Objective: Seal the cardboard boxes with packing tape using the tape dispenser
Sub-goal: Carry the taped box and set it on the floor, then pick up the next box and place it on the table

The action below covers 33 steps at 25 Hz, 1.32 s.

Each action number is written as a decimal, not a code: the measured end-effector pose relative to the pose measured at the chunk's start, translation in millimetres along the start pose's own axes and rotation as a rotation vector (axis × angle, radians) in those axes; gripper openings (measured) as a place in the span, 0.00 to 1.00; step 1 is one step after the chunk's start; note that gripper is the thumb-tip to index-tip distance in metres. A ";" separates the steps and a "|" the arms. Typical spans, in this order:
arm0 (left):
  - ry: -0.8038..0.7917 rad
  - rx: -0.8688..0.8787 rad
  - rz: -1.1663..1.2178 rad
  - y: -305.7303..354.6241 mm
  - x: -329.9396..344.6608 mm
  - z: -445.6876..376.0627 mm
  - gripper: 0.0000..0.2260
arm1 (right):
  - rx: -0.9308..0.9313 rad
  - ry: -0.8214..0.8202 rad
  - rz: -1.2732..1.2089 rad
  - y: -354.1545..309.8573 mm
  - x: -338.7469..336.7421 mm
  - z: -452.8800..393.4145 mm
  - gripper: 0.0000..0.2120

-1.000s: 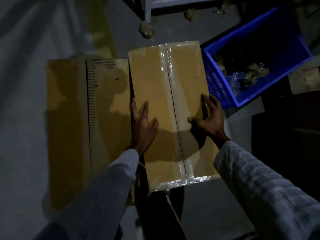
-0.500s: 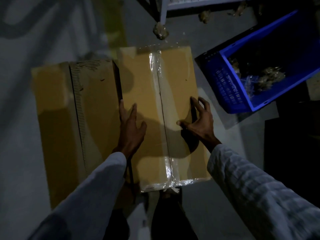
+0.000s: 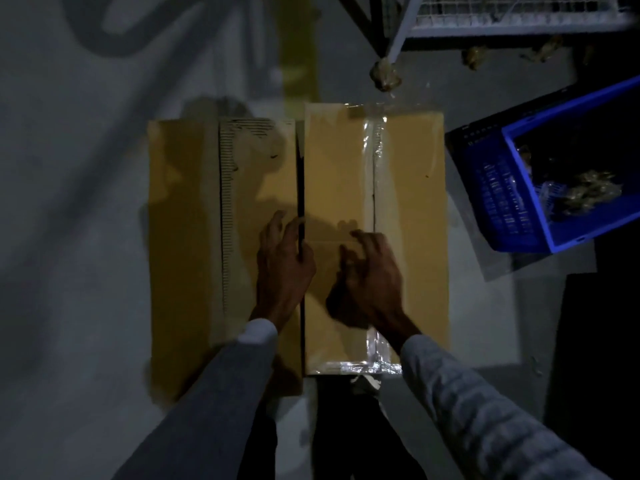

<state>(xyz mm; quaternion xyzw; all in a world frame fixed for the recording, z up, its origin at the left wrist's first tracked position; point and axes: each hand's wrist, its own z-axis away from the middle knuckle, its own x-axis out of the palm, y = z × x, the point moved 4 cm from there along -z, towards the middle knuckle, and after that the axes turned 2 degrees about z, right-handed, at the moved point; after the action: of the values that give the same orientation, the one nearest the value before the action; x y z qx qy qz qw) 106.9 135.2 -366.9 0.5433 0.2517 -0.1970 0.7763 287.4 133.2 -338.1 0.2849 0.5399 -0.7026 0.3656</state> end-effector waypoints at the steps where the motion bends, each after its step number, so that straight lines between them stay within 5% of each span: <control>1: 0.046 -0.017 -0.089 -11.1 -21.2 1.9 0.21 | -0.033 -0.091 -0.099 -27.0 15.3 6.0 0.24; 4: 0.067 -0.238 -0.350 -47.8 -85.9 2.1 0.28 | -0.012 -0.361 -0.240 -84.3 61.2 8.6 0.34; 7: 0.001 -0.403 -0.352 -89.5 -134.0 0.9 0.33 | 0.060 -0.458 -0.052 -116.2 96.9 0.5 0.47; 11: -0.082 -0.409 -0.215 -125.7 -152.4 2.8 0.35 | 0.200 -0.330 0.124 -121.4 108.8 -6.1 0.54; 16: -0.093 -0.420 -0.151 -139.1 -161.6 -3.6 0.39 | 0.122 -0.309 0.180 -126.2 127.2 2.5 0.58; 20: -0.091 -0.382 -0.080 -138.9 -164.8 -3.9 0.40 | 0.200 -0.269 -0.006 -121.9 121.7 -9.8 0.58; 27: -0.061 -0.447 -0.042 -89.5 -241.1 62.1 0.41 | 0.232 -0.362 -0.233 -193.1 52.0 30.5 0.59; 33: 0.011 -0.425 -0.053 32.5 -356.2 144.3 0.42 | 0.127 -0.402 -0.020 -300.7 -86.3 112.6 0.68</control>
<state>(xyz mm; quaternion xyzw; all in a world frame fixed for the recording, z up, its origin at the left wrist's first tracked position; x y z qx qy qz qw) -132.2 21.4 -86.4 0.3617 0.3060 -0.1567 0.8666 89.0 87.1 -75.3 0.1560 0.4136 -0.7815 0.4402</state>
